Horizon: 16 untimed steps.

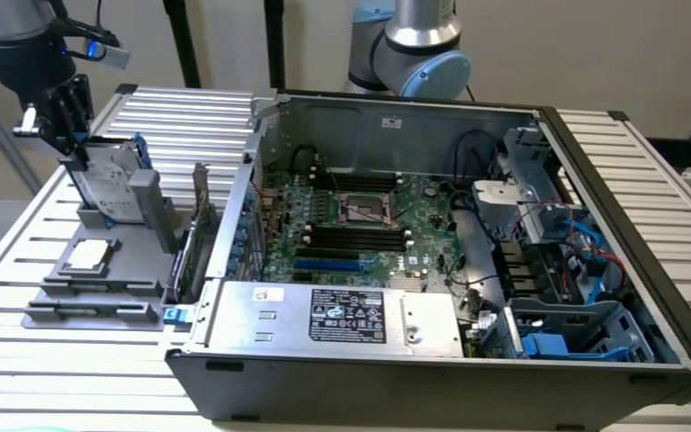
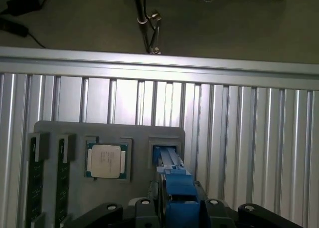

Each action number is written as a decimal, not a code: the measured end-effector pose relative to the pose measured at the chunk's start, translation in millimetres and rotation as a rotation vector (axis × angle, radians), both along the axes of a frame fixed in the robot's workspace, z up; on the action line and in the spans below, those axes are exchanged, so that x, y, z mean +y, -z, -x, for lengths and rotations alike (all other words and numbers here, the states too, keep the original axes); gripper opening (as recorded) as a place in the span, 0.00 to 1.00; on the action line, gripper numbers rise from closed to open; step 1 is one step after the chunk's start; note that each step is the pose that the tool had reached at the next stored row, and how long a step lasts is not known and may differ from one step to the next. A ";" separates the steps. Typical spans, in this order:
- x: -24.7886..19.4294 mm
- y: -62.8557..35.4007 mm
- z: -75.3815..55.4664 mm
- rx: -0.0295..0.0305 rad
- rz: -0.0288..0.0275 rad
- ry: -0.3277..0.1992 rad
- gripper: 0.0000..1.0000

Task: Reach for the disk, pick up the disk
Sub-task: 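Pick up the disk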

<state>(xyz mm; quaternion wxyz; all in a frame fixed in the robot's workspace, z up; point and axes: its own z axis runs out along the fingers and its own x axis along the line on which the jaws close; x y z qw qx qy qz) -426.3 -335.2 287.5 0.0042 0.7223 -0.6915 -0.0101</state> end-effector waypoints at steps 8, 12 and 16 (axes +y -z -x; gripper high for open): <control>0.0 0.1 0.0 -0.0002 -0.0001 0.000 0.33; -0.6 0.2 0.0 -0.0003 -0.0014 0.001 0.33; -2.0 0.1 0.0 -0.0002 -0.0027 0.005 0.33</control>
